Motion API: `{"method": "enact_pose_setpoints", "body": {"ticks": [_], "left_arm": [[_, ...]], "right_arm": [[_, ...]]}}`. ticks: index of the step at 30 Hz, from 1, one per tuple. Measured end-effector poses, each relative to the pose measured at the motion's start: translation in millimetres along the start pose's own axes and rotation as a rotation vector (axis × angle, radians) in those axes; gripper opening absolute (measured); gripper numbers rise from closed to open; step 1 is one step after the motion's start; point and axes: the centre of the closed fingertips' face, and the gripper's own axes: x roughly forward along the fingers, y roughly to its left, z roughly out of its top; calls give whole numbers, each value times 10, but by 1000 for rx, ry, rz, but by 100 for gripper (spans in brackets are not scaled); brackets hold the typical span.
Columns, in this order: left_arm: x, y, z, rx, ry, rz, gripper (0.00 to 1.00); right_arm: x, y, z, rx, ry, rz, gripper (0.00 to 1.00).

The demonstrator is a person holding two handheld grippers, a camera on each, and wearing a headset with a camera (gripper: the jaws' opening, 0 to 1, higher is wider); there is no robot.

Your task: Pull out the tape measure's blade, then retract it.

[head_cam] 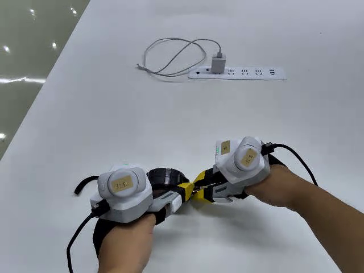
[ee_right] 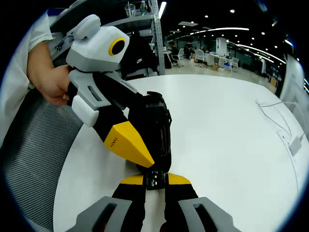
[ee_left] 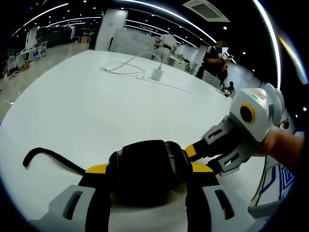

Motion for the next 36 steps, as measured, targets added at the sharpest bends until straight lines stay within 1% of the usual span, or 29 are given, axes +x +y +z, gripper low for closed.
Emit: {"method": "enact_pose_setpoints", "body": {"ticks": [8, 11, 16, 19, 25, 27, 28, 30, 31, 32, 33, 36], "left_arm": [[-2, 0, 2, 4, -4, -2, 59], [-1, -7, -2, 16, -10, 3, 59], [4, -7, 4, 16, -17, 7, 60], [5, -7, 7, 16, -24, 13, 61], [-2, -13, 8, 17, -26, 1, 61], [-4, -15, 8, 17, -28, 0, 61], [-4, -15, 8, 16, -29, -2, 61], [-4, -16, 7, 15, -28, -2, 61], [-5, -16, 7, 14, -26, -1, 61], [-12, -19, 11, 19, -26, 0, 61], [-12, -20, 9, 24, -24, 0, 61], [-10, -18, 16, 27, -26, -5, 61]], "right_arm": [[7, 8, 3, -5, -5, 1, 11], [11, 18, -3, 6, -5, -5, 12], [11, 5, -8, 21, -8, -16, 13], [5, -9, -8, 27, -7, -24, 14], [-19, -41, 10, 42, -16, -43, 19], [-28, -38, 17, 55, -19, -42, 19], [-32, -57, 15, 56, -17, -52, 20], [-38, -60, 18, 59, -17, -55, 22], [-43, -62, 19, 54, -17, -60, 22], [-56, -81, 24, 33, -16, -78, 23], [-59, -69, 23, 28, -15, -75, 24], [-79, -97, 29, 39, -17, -93, 26]]}}
